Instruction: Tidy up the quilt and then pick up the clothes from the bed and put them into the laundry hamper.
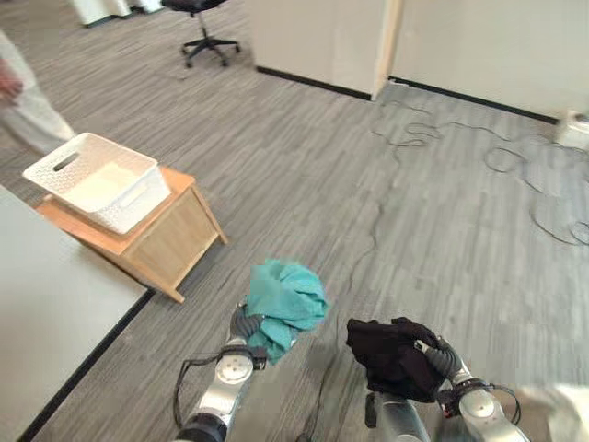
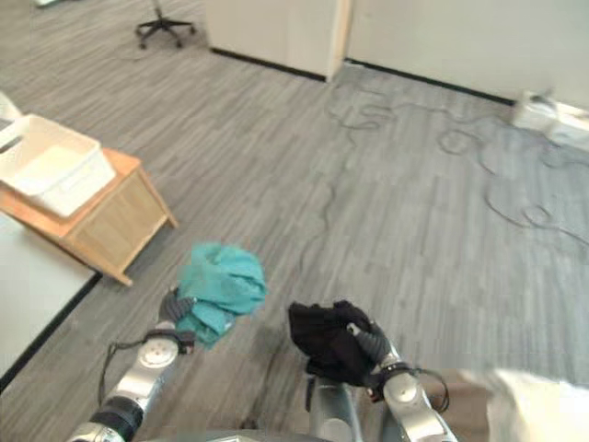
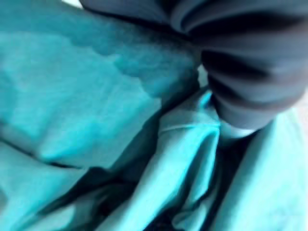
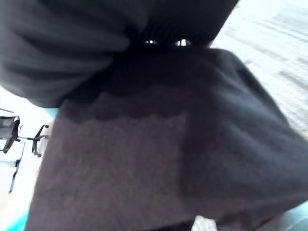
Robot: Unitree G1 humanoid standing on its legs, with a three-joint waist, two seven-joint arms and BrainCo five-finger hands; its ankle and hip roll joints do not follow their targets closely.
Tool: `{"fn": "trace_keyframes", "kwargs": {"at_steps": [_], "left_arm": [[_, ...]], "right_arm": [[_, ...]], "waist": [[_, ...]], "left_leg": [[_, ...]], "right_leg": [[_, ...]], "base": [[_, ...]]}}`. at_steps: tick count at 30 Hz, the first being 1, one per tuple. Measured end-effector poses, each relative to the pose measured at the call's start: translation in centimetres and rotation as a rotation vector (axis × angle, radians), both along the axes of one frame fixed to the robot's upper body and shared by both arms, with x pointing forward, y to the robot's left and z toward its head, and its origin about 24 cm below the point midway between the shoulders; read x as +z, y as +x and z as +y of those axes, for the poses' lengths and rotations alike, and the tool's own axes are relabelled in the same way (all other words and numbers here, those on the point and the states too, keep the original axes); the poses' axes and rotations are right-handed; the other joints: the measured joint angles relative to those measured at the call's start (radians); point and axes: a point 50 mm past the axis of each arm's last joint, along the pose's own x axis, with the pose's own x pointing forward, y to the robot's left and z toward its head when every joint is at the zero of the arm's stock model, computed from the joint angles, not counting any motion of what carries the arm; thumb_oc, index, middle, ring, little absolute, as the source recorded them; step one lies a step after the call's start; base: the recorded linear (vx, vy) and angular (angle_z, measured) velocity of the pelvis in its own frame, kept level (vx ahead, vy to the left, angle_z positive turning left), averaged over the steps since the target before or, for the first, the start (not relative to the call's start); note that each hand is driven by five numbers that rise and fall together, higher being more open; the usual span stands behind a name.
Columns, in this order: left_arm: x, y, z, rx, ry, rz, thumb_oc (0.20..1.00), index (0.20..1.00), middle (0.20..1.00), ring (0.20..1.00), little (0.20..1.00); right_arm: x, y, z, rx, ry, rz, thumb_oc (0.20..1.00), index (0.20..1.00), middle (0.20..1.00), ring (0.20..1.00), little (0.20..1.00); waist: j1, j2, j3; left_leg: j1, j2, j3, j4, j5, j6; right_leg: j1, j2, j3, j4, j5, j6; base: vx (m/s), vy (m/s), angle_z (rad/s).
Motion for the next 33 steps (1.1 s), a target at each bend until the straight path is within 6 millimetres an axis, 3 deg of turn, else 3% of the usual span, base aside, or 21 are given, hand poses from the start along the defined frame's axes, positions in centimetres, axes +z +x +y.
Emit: {"fn": "trace_keyframes", "kwargs": {"at_steps": [2, 4, 5, 6, 7, 9, 12, 13, 15, 17, 18, 19, 20, 21, 23, 26, 28, 29, 31, 32, 33], "left_arm": [[-1.4, -2.2, 0.6, 0.020, 0.008, 0.066, 0.200, 0.200, 0.200, 0.200, 0.200], [-3.1, -4.3, 0.4, 0.050, -0.013, 0.156, 0.200, 0.200, 0.200, 0.200, 0.200], [-3.4, -4.8, 0.1, 0.054, -0.029, 0.170, 0.200, 0.200, 0.200, 0.200, 0.200], [-2.6, -3.6, -0.9, 0.043, -0.066, 0.116, 0.200, 0.200, 0.200, 0.200, 0.200], [-2.6, -3.8, -1.1, 0.038, -0.073, 0.112, 0.200, 0.200, 0.200, 0.200, 0.200], [-2.8, -4.3, -0.6, 0.033, -0.065, 0.132, 0.200, 0.200, 0.200, 0.200, 0.200], [-2.2, -4.1, 0.2, 0.021, -0.054, 0.106, 0.200, 0.200, 0.200, 0.200, 0.200], [-1.8, -3.8, 0.0, 0.016, -0.060, 0.087, 0.200, 0.200, 0.200, 0.200, 0.200], [-1.5, -3.5, -0.1, 0.001, -0.058, 0.070, 0.200, 0.200, 0.200, 0.200, 0.200], [-1.5, -3.5, -0.1, 0.001, -0.059, 0.070, 0.200, 0.200, 0.200, 0.200, 0.200], [-1.5, -3.7, 0.2, 0.009, -0.051, 0.073, 0.200, 0.200, 0.200, 0.200, 0.200], [-1.6, -3.8, 0.5, 0.033, -0.054, 0.081, 0.200, 0.200, 0.200, 0.200, 0.200], [-1.9, -4.3, 0.5, 0.044, -0.059, 0.101, 0.200, 0.200, 0.200, 0.200, 0.200], [-2.3, -5.1, 0.7, 0.042, -0.051, 0.130, 0.200, 0.200, 0.200, 0.200, 0.200], [-2.5, -4.9, 0.6, 0.034, -0.045, 0.146, 0.200, 0.200, 0.200, 0.200, 0.200], [-2.1, -4.1, 0.4, 0.020, -0.038, 0.127, 0.200, 0.200, 0.200, 0.200, 0.200], [-0.9, -1.9, -0.1, -0.004, -0.033, 0.066, 0.200, 0.200, 0.200, 0.200, 0.200], [-0.5, -1.3, -0.1, -0.013, -0.025, 0.048, 0.200, 0.200, 0.200, 0.200, 0.200], [0.0, -1.1, 0.7, -0.024, 0.019, 0.029, 0.200, 0.200, 0.200, 0.200, 0.200], [0.1, -1.1, 1.2, -0.020, 0.036, 0.028, 0.200, 0.200, 0.200, 0.200, 0.200], [0.0, -1.3, 1.9, -0.002, 0.052, 0.035, 0.200, 0.200, 0.200, 0.200, 0.200]], "right_arm": [[-0.6, -0.6, 0.4, 0.004, 0.008, 0.026, 0.200, 0.200, 0.200, 0.200, 0.200], [-1.6, -1.4, -0.2, 0.008, -0.032, 0.090, 0.200, 0.200, 0.200, 0.200, 0.200], [-1.6, -1.2, -0.5, 0.009, -0.042, 0.092, 0.200, 0.200, 0.200, 0.200, 0.200], [-0.7, -0.8, -1.5, 0.020, -0.073, 0.069, 0.200, 0.200, 0.200, 0.200, 0.200], [-0.2, -0.4, -1.9, 0.033, -0.090, 0.052, 0.200, 0.200, 0.200, 0.200, 0.200], [1.0, 1.3, -2.2, 0.045, -0.110, -0.003, 0.200, 0.200, 0.200, 0.200, 0.200], [1.8, 2.2, -1.7, 0.059, -0.101, -0.047, 0.200, 0.200, 0.200, 0.200, 0.200], [2.0, 2.3, -1.6, 0.067, -0.103, -0.054, 0.200, 0.200, 0.200, 0.200, 0.200], [2.2, 2.7, -1.3, 0.086, -0.104, -0.064, 0.200, 0.200, 0.200, 0.200, 0.200], [2.0, 2.6, -1.2, 0.088, -0.102, -0.059, 0.200, 0.200, 0.200, 0.200, 0.200], [1.8, 2.4, -0.9, 0.092, -0.098, -0.051, 0.200, 0.200, 0.200, 0.200, 0.200], [1.6, 2.1, -0.6, 0.102, -0.094, -0.041, 0.200, 0.200, 0.200, 0.200, 0.200], [1.3, 1.8, -0.5, 0.108, -0.096, -0.028, 0.200, 0.200, 0.200, 0.200, 0.200], [0.7, 1.2, 0.0, 0.104, -0.078, -0.005, 0.200, 0.200, 0.200, 0.200, 0.200], [0.0, 0.2, 0.8, 0.121, -0.054, 0.022, 0.200, 0.200, 0.200, 0.200, 0.200], [-0.1, -0.2, 0.8, 0.105, -0.043, 0.023, 0.200, 0.200, 0.200, 0.200, 0.200], [0.3, 0.1, -0.1, 0.065, -0.046, 0.005, 0.200, 0.200, 0.200, 0.200, 0.200], [0.4, 0.1, -0.3, 0.057, -0.048, 0.002, 0.200, 0.200, 0.200, 0.200, 0.200], [0.4, -0.3, -1.1, 0.043, -0.062, 0.008, 0.200, 0.200, 0.200, 0.200, 0.200], [0.3, -0.4, -1.1, 0.041, -0.060, 0.010, 0.200, 0.200, 0.200, 0.200, 0.200], [0.3, -0.3, -1.0, 0.042, -0.056, 0.012, 0.200, 0.200, 0.200, 0.200, 0.200]], "waist": [[0.025, 0.011, -0.006], [0.031, 0.030, -0.012], [0.047, 0.035, -0.012], [0.072, 0.026, 0.000], [0.107, 0.021, 0.007], [0.128, -0.010, 0.025], [0.139, -0.065, 0.045], [0.134, -0.062, 0.044], [0.153, -0.040, 0.041], [0.160, -0.037, 0.026], [0.146, -0.049, 0.005], [0.129, -0.051, -0.009], [0.132, -0.027, -0.024], [0.142, -0.004, -0.058], [0.129, -0.031, -0.058], [0.105, -0.031, -0.053], [0.070, 0.033, -0.021], [0.055, 0.042, -0.014], [0.049, 0.054, -0.021], [0.049, 0.032, -0.027], [0.053, 0.008, -0.031]], "left_leg": [[0.094, 0.033, 0.004, 0.017, -0.024, -0.034], [0.048, 0.087, 0.017, 0.319, -0.051, -0.107], [-0.053, 0.106, 0.022, 0.505, -0.018, -0.115], [-0.283, 0.127, 0.028, 0.900, 0.170, -0.038], [-0.344, 0.127, 0.035, 0.974, 0.151, -0.049], [-0.457, 0.067, 0.031, 0.958, 0.092, -0.074], [-0.537, 0.062, 0.228, 0.698, 0.075, -0.057], [-0.535, 0.066, 0.323, 0.485, 0.099, -0.028], [-0.543, 0.051, 0.429, 0.230, 0.158, -0.026], [-0.524, 0.028, 0.545, 0.132, 0.163, -0.014], [-0.509, 0.025, 0.738, 0.134, 0.135, -0.014], [-0.478, 0.007, 0.768, 0.194, 0.122, 0.076], [-0.444, 0.004, 0.730, 0.167, 0.128, 0.121], [-0.360, -0.016, 0.652, 0.065, 0.198, 0.195], [-0.269, -0.046, 0.504, 0.047, 0.178, 0.209], [-0.178, -0.061, 0.344, 0.039, 0.152, 0.199], [-0.123, 0.006, 0.168, 0.027, 0.133, 0.170], [-0.120, 0.021, 0.154, 0.033, 0.139, 0.162], [-0.073, 0.050, 0.088, 0.031, 0.081, 0.141], [-0.044, 0.063, 0.056, 0.026, 0.059, 0.068], [-0.031, 0.065, 0.050, 0.023, 0.052, 0.058]], "right_leg": [[0.060, 0.016, -0.042, 0.055, 0.010, -0.016], [0.125, 0.063, -0.057, 0.127, 0.180, -0.084], [0.141, 0.072, -0.077, 0.132, 0.174, -0.095], [0.151, 0.080, -0.115, 0.138, 0.181, -0.189], [0.168, 0.096, -0.097, 0.125, 0.188, -0.211], [0.270, 0.124, -0.081, 0.045, 0.183, -0.235], [0.439, 0.137, -0.130, -0.077, 0.124, -0.218], [0.473, 0.155, -0.168, -0.076, 0.103, -0.212], [0.549, 0.194, -0.232, -0.076, 0.025, -0.148], [0.610, 0.206, -0.280, -0.076, -0.043, -0.138], [0.646, 0.204, -0.347, -0.075, -0.103, -0.067], [0.676, 0.211, -0.373, -0.021, -0.129, -0.039], [0.677, 0.229, -0.373, 0.040, -0.132, -0.041], [0.675, 0.243, -0.350, 0.178, -0.144, -0.012], [0.491, 0.113, -0.324, 0.732, -0.138, 0.031], [0.309, 0.019, -0.230, 0.942, -0.140, 0.030], [0.212, 0.011, -0.230, 0.743, -0.160, -0.006], [0.201, 0.006, -0.226, 0.643, -0.154, -0.008], [0.162, -0.063, -0.209, 0.276, -0.085, 0.043], [0.164, -0.087, -0.180, 0.056, -0.021, 0.040], [0.157, -0.100, -0.152, 0.008, 0.023, 0.043]], "base": [[0.46, -0.249, 0.16], [0.59, -0.562, 0.42], [0.64, -0.534, 0.50], [0.30, -0.169, 0.03], [0.57, -0.179, -0.49], [0.62, -0.133, -0.53], [0.59, -0.018, 0.16], [0.50, 0.045, 0.36], [0.83, 0.058, 0.28], [0.77, 0.083, 0.45], [0.49, 0.144, 0.90], [0.74, 0.195, 0.86], [0.66, 0.161, 0.64], [0.90, 0.183, 0.62], [0.64, 0.111, 1.14], [0.49, -0.113, 1.59], [0.67, -0.262, 2.10], [0.76, -0.413, 2.34], [0.91, -0.497, 1.98], [0.78, -0.459, 1.40], [0.66, -0.403, 1.22]]}}
